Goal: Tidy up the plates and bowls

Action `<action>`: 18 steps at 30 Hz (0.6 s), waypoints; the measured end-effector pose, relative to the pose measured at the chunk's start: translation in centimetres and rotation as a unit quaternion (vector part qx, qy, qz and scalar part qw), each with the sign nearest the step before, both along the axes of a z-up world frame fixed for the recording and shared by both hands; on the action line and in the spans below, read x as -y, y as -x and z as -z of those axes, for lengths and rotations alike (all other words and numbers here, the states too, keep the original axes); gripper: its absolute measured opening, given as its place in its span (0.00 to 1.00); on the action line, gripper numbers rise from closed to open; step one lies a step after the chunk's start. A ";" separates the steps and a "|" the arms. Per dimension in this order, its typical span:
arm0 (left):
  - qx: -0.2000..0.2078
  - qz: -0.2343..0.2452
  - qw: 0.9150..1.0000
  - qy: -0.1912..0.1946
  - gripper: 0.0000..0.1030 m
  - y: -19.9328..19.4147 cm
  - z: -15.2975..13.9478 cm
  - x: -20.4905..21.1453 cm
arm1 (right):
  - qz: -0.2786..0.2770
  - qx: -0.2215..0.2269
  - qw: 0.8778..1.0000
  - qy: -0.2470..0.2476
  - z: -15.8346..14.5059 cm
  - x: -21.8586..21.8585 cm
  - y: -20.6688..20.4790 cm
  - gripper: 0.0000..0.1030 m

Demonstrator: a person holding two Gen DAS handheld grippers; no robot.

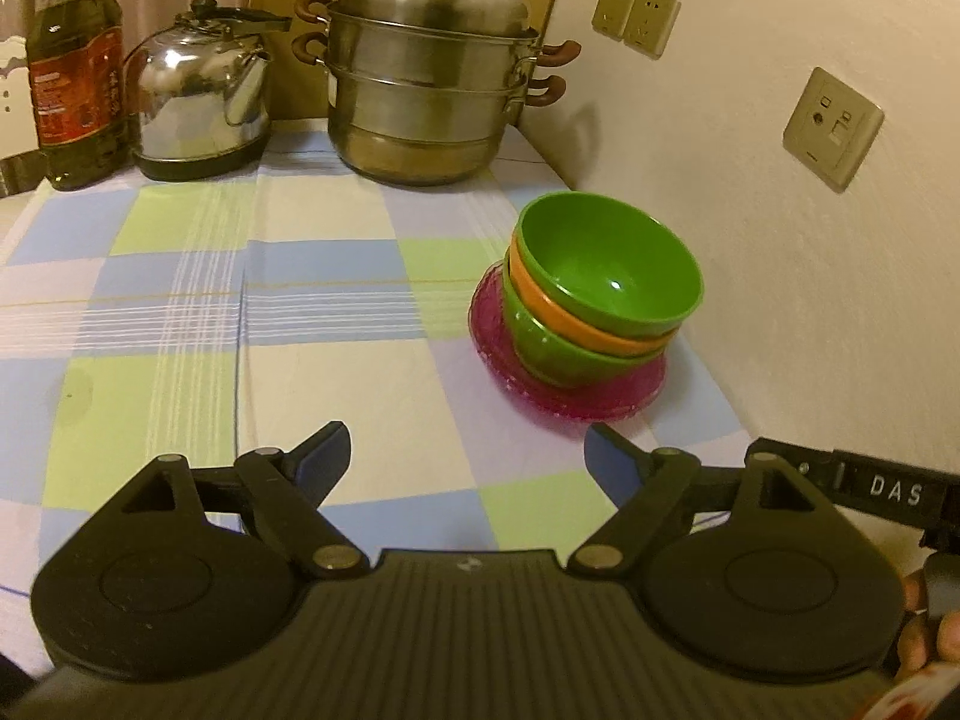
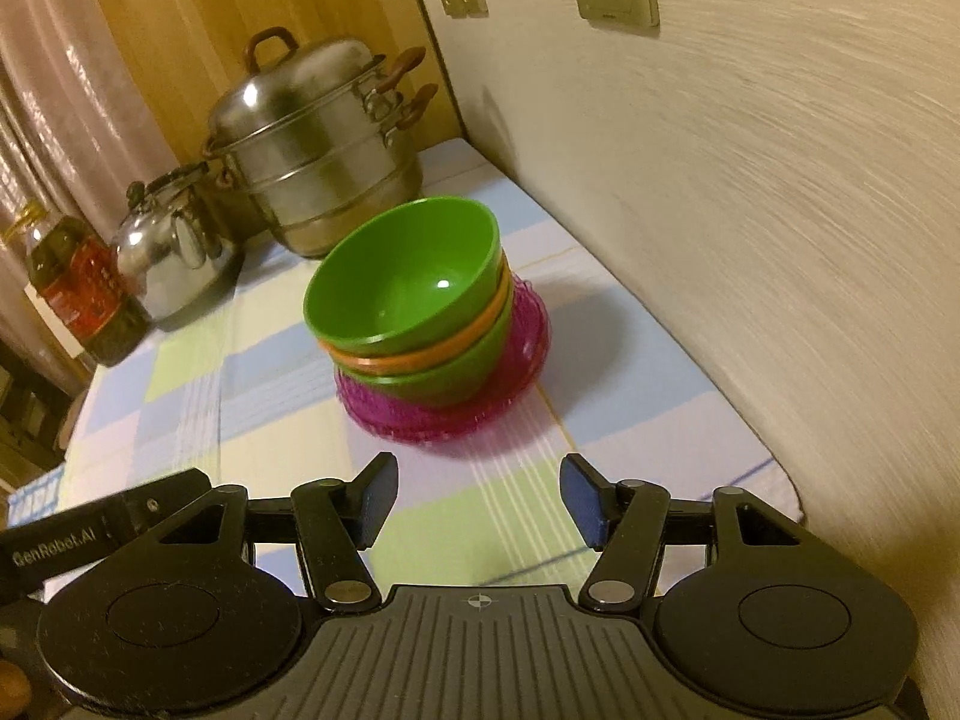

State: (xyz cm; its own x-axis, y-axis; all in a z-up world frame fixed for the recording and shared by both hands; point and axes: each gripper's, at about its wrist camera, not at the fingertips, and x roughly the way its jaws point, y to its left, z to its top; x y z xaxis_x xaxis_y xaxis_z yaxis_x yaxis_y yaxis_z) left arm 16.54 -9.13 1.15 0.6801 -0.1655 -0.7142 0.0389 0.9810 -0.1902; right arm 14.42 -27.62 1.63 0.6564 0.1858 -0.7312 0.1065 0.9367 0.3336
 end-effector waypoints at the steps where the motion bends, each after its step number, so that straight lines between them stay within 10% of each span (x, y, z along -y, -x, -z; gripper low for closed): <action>1: 0.000 0.001 1.000 -0.001 0.81 0.4 0.0 0.0 | -0.002 0.000 1.000 0.002 0.1 -0.1 0.4 0.58; 18: -0.021 0.009 1.000 -0.012 0.76 3.3 0.6 1.2 | -0.007 -0.007 0.999 0.035 0.1 -0.8 3.6 0.58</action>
